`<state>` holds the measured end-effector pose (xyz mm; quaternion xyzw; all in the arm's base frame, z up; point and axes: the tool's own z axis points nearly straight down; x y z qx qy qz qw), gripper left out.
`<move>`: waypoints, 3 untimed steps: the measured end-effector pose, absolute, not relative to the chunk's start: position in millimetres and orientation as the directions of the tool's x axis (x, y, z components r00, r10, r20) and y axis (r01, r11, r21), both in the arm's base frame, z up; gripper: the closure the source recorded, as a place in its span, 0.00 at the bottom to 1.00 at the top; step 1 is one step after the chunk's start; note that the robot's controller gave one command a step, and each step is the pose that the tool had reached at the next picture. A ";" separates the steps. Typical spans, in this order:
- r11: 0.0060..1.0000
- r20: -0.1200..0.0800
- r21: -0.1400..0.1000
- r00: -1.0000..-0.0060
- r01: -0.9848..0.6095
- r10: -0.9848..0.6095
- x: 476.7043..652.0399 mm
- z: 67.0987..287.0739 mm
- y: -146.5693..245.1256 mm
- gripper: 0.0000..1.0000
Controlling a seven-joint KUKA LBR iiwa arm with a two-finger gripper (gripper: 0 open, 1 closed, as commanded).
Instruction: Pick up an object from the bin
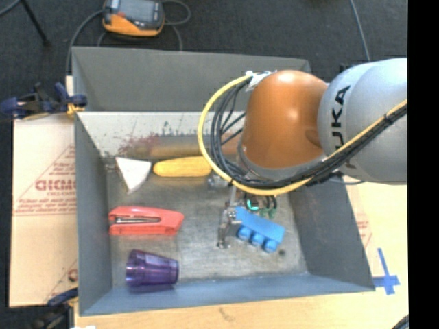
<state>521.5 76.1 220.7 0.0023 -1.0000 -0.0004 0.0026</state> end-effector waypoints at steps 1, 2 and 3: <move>1.000 -0.003 0.001 -1.000 -0.003 -0.003 522.9 225.0 75.9 0.00; 0.998 -0.012 0.003 -0.998 0.060 0.060 542.4 209.4 81.2 0.00; 0.992 -0.002 -0.001 -0.992 0.122 0.122 558.7 82.5 101.8 1.00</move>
Offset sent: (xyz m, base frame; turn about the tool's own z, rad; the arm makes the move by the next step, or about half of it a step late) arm 0.0680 0.0240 -0.0742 0.2195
